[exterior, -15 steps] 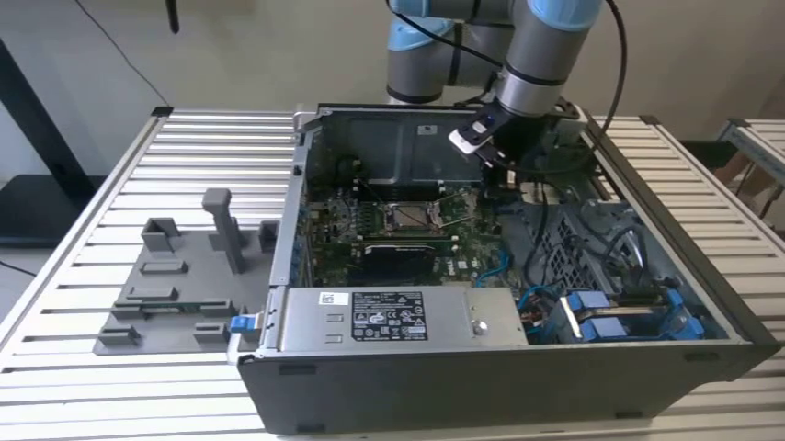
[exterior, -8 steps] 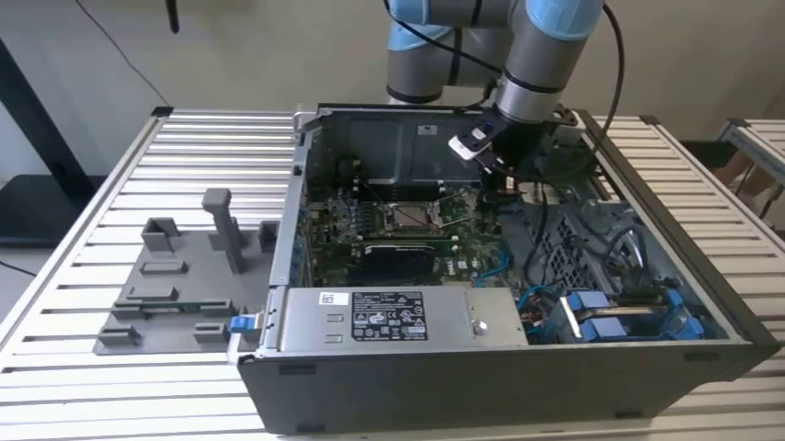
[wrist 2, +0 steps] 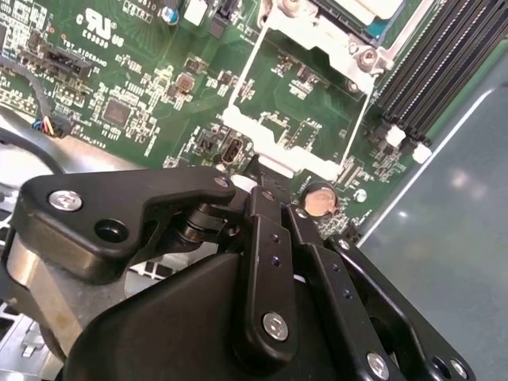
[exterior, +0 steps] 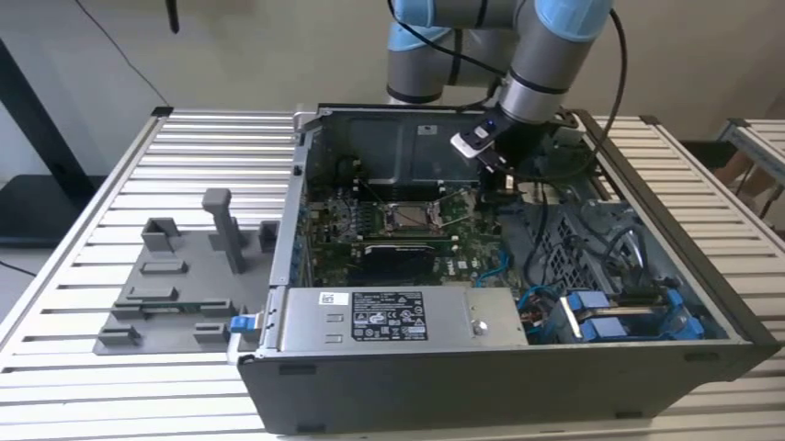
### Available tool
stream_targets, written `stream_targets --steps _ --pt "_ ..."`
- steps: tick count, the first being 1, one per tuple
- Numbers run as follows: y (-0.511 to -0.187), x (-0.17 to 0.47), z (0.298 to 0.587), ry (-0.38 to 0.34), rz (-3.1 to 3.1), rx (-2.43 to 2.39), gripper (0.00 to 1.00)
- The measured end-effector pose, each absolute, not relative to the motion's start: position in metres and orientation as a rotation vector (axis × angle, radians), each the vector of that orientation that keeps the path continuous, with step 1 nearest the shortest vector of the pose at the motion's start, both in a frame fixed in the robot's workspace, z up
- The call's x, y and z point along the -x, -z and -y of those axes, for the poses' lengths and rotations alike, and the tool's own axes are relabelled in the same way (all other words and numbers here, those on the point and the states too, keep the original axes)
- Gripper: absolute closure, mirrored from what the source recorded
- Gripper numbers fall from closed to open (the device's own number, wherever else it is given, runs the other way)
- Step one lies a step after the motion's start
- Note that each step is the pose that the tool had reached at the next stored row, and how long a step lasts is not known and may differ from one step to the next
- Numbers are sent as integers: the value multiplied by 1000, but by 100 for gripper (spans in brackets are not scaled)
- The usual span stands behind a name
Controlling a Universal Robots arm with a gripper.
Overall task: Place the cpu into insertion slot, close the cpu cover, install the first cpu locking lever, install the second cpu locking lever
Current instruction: 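Close the cpu cover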
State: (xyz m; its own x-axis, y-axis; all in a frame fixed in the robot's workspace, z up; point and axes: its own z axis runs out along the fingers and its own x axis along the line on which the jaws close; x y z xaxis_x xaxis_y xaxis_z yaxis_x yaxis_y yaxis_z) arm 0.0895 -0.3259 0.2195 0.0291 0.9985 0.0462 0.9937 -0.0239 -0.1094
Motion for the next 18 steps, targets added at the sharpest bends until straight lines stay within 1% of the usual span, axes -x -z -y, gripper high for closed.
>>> stream_targets --steps 6,18 --pt "-227 -90 326 -82 2107 2163 89" --pt "-236 -82 327 -83 2106 2162 89"
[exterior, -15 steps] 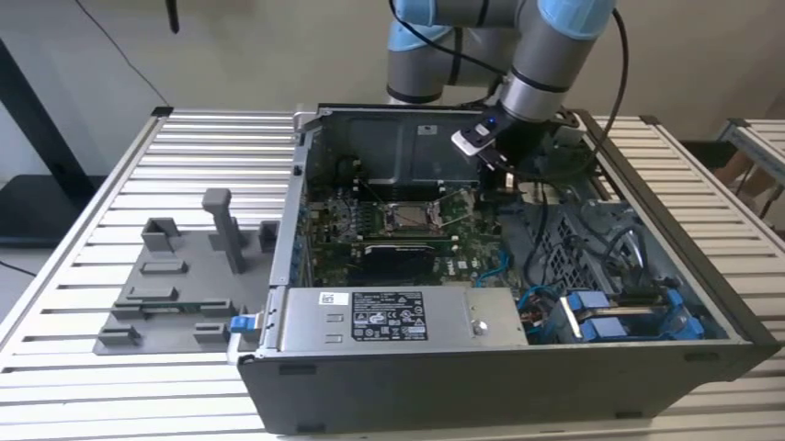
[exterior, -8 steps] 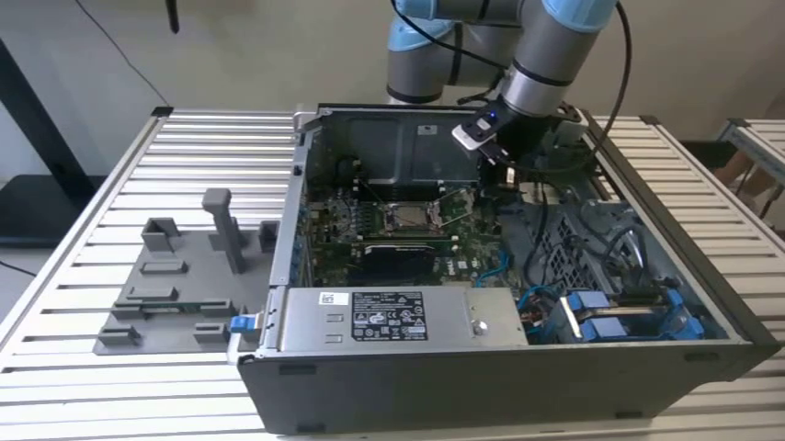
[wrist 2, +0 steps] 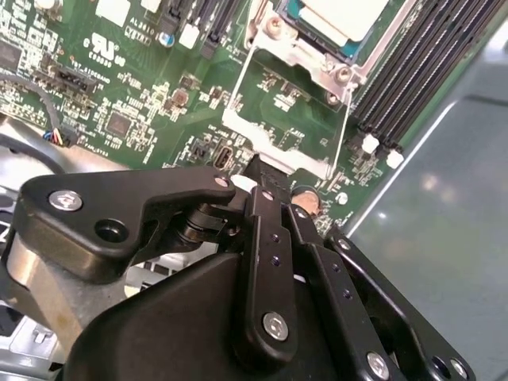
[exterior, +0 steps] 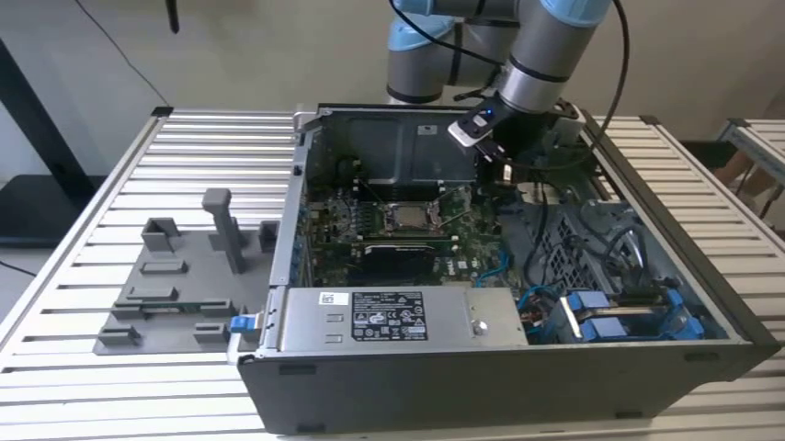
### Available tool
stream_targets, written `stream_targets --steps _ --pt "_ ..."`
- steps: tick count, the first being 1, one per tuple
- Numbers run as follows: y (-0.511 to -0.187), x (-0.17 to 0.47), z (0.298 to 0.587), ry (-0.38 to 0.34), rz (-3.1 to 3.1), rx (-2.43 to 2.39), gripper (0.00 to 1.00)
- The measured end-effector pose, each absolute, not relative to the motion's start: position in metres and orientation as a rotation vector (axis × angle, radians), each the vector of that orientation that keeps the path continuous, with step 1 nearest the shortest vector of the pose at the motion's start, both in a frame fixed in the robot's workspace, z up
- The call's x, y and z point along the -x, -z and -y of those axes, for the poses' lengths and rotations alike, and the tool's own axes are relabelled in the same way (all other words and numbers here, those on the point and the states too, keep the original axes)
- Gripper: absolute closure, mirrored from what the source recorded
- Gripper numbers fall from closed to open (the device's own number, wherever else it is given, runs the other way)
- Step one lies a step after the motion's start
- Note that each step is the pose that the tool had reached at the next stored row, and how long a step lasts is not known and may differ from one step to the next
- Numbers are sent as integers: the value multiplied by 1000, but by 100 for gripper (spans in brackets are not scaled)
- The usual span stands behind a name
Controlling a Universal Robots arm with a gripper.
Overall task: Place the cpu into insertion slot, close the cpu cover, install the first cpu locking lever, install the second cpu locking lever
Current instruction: 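Close the cpu cover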
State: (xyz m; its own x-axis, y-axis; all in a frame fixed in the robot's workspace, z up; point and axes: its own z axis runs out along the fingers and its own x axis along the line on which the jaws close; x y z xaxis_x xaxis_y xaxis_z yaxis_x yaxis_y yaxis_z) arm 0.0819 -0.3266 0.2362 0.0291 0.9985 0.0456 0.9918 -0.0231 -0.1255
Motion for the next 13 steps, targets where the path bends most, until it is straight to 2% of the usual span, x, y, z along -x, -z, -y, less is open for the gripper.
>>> stream_targets --steps 13 --pt "-250 -57 327 -83 2106 2162 89"
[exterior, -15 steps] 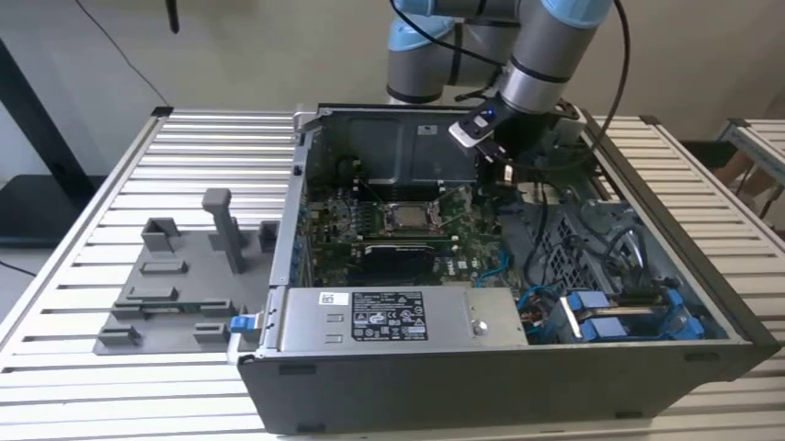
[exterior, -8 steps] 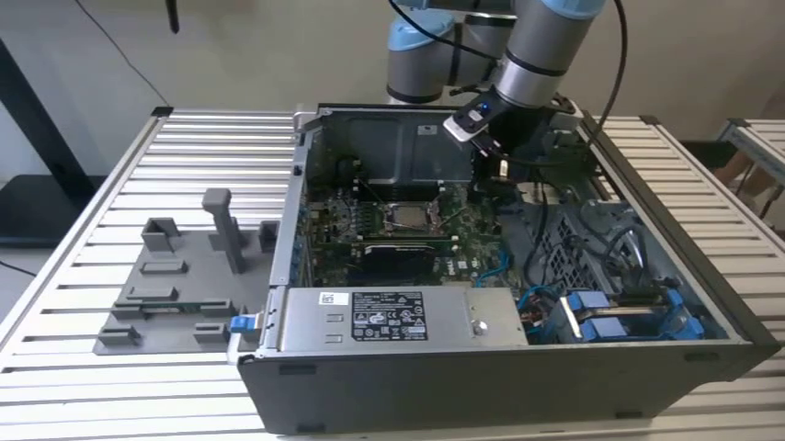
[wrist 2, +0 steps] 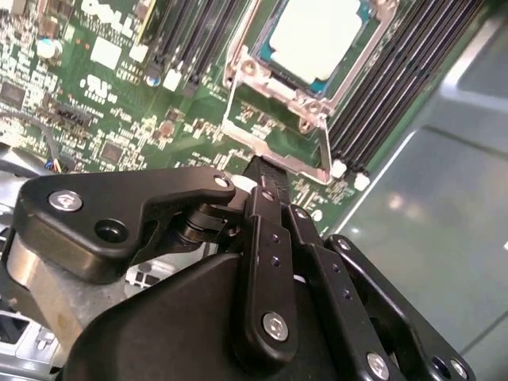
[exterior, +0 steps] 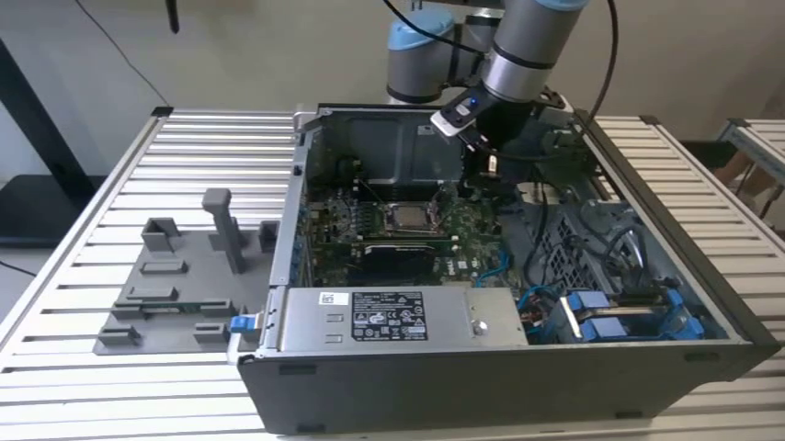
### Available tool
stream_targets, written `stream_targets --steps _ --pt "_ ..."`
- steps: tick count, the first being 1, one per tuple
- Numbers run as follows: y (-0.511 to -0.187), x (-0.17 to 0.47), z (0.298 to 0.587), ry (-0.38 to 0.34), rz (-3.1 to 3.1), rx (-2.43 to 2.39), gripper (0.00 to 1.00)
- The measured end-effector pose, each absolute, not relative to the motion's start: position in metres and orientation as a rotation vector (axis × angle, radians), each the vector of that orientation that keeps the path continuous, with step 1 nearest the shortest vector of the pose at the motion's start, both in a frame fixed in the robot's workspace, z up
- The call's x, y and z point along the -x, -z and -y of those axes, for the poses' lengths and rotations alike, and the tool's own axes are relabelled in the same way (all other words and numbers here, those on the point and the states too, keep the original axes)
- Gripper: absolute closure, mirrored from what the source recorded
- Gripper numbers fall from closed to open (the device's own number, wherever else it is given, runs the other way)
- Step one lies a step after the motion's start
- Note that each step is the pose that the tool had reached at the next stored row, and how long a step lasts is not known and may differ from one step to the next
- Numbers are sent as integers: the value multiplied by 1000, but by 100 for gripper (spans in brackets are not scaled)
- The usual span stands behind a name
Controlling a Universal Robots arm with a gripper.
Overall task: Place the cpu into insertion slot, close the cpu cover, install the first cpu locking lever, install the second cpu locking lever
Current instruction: 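Close the cpu cover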
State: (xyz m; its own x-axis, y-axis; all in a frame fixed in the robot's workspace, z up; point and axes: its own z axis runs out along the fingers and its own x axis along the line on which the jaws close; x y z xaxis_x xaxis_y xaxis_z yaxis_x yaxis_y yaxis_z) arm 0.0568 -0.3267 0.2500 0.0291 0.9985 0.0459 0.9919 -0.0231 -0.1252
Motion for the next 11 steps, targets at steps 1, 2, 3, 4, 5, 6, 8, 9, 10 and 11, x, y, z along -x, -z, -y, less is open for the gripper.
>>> stream_targets --steps 1,2,3,4,5,6,8,9,10,11 --pt "-251 -54 327 -82 2106 2162 89" --pt "-252 -52 327 -82 2107 2162 89" --pt "-252 -49 327 -81 2107 2163 89" --pt "-253 -46 327 -80 2107 2163 89" --pt "-253 -43 327 -79 2108 2164 89" --pt "-253 -40 327 -78 2109 2165 89" --pt "-254 -34 327 -74 2111 2166 89" --pt "-255 -32 327 -73 2111 2167 89" --pt "-255 -29 327 -71 2112 2168 89" --pt "-256 -27 327 -70 2113 2168 89"
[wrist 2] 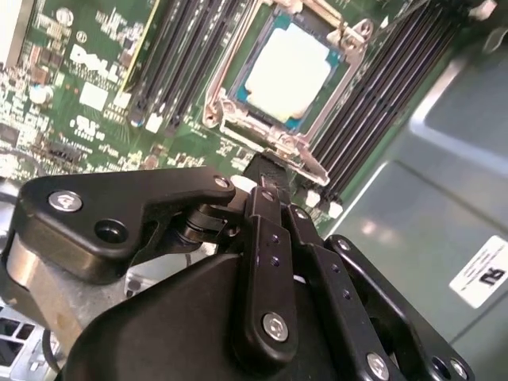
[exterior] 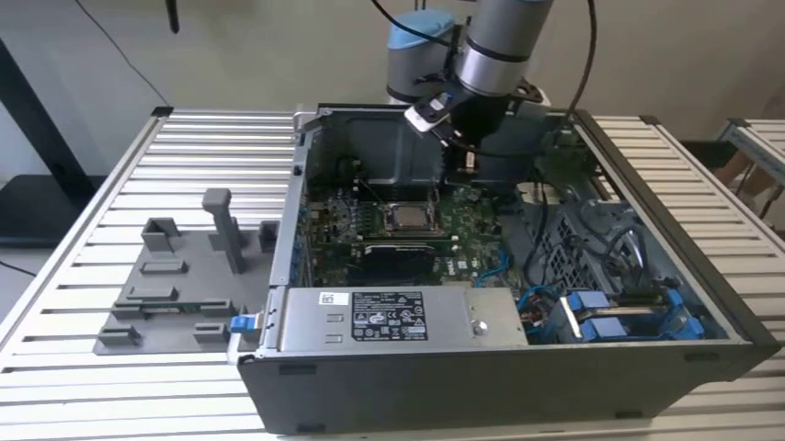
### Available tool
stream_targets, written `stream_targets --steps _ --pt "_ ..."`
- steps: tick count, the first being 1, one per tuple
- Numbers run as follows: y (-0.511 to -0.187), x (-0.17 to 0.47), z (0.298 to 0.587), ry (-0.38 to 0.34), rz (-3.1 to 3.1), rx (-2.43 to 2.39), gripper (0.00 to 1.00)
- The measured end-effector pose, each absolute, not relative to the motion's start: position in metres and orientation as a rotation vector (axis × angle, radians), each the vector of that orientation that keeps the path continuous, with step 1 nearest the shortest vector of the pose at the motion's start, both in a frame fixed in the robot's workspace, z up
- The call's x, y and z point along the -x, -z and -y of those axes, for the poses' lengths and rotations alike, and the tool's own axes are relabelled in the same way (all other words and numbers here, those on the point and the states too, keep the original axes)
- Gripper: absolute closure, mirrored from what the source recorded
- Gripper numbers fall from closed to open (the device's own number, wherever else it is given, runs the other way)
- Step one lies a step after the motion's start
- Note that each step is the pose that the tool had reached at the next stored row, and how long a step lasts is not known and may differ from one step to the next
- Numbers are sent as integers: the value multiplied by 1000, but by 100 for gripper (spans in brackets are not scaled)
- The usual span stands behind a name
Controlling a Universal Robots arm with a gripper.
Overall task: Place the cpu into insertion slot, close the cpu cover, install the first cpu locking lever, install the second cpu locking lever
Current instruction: 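Close the cpu cover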
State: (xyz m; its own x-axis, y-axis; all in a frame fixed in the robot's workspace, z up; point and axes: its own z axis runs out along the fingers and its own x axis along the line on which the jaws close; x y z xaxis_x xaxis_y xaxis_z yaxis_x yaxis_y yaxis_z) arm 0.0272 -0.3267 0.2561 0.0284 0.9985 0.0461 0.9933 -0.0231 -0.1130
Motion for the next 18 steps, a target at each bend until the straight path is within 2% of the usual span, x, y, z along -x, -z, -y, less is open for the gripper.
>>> stream_targets --steps 18 --pt "-290 0 327 -49 2123 2177 89"
